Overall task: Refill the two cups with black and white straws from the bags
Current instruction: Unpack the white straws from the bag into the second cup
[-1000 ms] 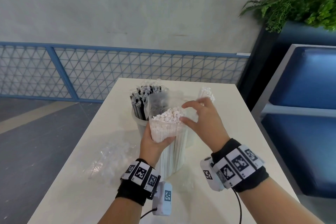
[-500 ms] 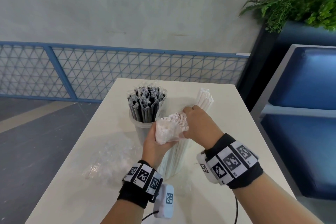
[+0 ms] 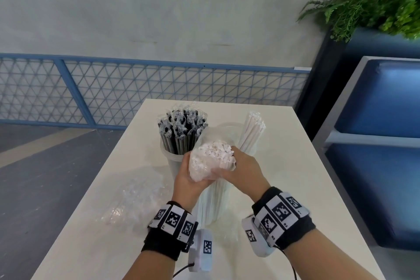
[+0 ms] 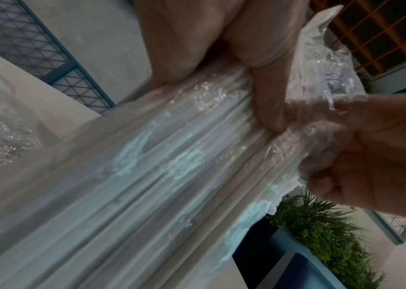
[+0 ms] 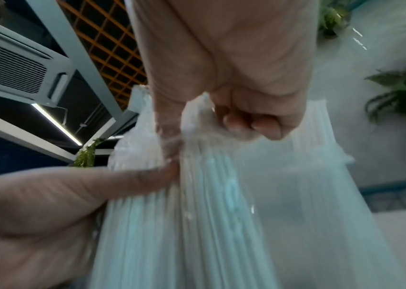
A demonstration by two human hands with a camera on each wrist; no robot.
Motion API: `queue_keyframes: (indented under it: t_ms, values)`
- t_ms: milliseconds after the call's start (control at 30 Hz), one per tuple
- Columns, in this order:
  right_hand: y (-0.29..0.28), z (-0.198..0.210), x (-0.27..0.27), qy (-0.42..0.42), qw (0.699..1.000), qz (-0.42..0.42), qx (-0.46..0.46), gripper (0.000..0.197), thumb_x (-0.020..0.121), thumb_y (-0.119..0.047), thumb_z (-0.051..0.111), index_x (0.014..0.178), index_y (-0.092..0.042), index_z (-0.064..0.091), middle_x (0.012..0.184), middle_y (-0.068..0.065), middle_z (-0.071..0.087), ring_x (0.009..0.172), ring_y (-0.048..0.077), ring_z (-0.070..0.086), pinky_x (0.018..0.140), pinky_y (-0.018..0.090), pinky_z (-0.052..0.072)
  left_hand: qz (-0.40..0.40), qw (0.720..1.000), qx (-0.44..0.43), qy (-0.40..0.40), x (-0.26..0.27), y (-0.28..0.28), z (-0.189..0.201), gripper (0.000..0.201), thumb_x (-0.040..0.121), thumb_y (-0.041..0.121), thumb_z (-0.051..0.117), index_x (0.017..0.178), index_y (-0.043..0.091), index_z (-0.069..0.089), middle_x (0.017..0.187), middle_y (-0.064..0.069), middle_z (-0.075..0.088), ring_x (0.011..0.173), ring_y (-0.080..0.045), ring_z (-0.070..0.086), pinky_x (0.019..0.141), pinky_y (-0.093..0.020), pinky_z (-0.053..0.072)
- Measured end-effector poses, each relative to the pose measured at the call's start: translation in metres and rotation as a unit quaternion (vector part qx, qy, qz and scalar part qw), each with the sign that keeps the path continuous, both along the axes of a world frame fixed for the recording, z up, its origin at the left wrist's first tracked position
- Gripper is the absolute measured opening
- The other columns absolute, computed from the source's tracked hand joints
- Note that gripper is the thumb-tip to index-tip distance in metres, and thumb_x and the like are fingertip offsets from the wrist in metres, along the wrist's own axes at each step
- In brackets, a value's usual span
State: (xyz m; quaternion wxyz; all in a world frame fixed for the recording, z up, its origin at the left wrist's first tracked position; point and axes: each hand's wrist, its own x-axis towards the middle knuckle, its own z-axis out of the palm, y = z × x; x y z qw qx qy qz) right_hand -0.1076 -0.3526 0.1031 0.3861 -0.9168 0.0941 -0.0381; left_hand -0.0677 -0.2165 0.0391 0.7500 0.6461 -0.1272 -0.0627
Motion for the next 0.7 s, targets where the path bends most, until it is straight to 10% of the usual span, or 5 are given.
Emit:
queue_keyframes:
  t_ms: [367, 567, 700]
  values:
    - [0.014, -0.020, -0.005, -0.132, 0.983, -0.092, 0.085, 0.063, 0.063, -0.062, 0.054, 0.104, -0.016, 0.067, 0.090, -0.001, 0.070, 0.089, 0.024, 0.063, 0.087, 0.049, 0.048, -0.024, 0.998, 0.045, -0.020, -0.003, 0.004, 0.000, 0.079, 0.054, 0.030, 0.085, 0.122, 0.037, 0.045, 0.122, 0.006, 0.061, 0.117, -0.012, 0.057, 0.097, -0.035, 0.049]
    - [0.007, 0.025, 0.000, -0.190, 0.967, -0.134, 0.105, 0.048, 0.079, -0.038, 0.070, 0.114, -0.007, 0.059, 0.104, 0.003, 0.054, 0.109, 0.014, 0.044, 0.106, 0.036, 0.032, 0.005, 0.997, 0.070, -0.016, -0.007, 0.000, 0.000, 0.077, 0.064, 0.016, 0.084, 0.120, 0.046, 0.042, 0.126, 0.013, 0.056, 0.120, -0.006, 0.052, 0.107, -0.035, 0.040]
    - [-0.003, 0.060, 0.009, -0.267, 0.934, -0.094, 0.217, 0.018, 0.080, -0.025, 0.072, 0.083, -0.009, 0.064, 0.077, 0.003, 0.067, 0.071, 0.002, 0.061, 0.065, 0.014, 0.049, 0.010, 0.997, 0.070, -0.004, -0.007, -0.001, 0.002, 0.075, 0.067, 0.007, 0.081, 0.119, 0.043, 0.041, 0.121, 0.015, 0.057, 0.118, -0.009, 0.053, 0.097, -0.022, 0.043]
